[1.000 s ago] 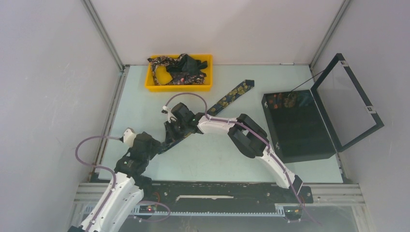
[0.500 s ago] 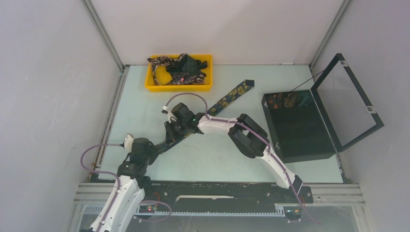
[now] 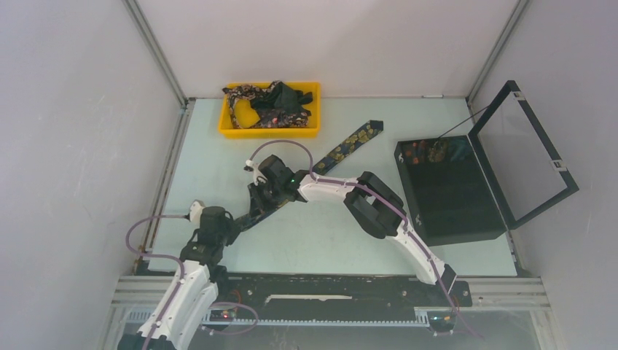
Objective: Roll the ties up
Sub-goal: Roll the tie at the center of the board.
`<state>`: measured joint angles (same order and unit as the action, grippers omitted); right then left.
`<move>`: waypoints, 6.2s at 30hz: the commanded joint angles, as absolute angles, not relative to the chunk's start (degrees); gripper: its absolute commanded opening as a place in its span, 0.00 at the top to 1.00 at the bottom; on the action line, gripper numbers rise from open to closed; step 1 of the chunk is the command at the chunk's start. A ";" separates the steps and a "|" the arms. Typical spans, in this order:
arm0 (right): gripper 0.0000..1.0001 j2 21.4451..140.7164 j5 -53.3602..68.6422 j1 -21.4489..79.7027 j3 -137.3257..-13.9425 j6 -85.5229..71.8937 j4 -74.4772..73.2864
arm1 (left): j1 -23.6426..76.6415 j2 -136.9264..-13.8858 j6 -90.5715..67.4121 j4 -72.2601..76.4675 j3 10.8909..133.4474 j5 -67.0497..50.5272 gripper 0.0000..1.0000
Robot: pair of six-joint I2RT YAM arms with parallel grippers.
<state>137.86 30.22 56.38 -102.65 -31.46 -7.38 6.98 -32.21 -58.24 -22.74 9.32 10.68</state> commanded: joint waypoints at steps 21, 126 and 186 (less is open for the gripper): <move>0.75 134.28 23.52 57.38 -111.79 -26.43 -20.57 | 6.39 -26.19 -52.99 -29.21 13.21 11.66 1.00; 0.80 122.64 26.22 56.67 -88.96 -28.83 -6.93 | 15.57 -38.74 -54.59 -20.54 13.39 7.73 0.72; 0.80 133.39 30.04 58.55 -106.90 -30.14 -14.45 | 17.64 -25.97 -55.91 -25.84 11.99 13.70 1.00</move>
<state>131.79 28.91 58.17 -103.79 -29.56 -13.78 17.41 -27.51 -55.57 -25.04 12.05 11.97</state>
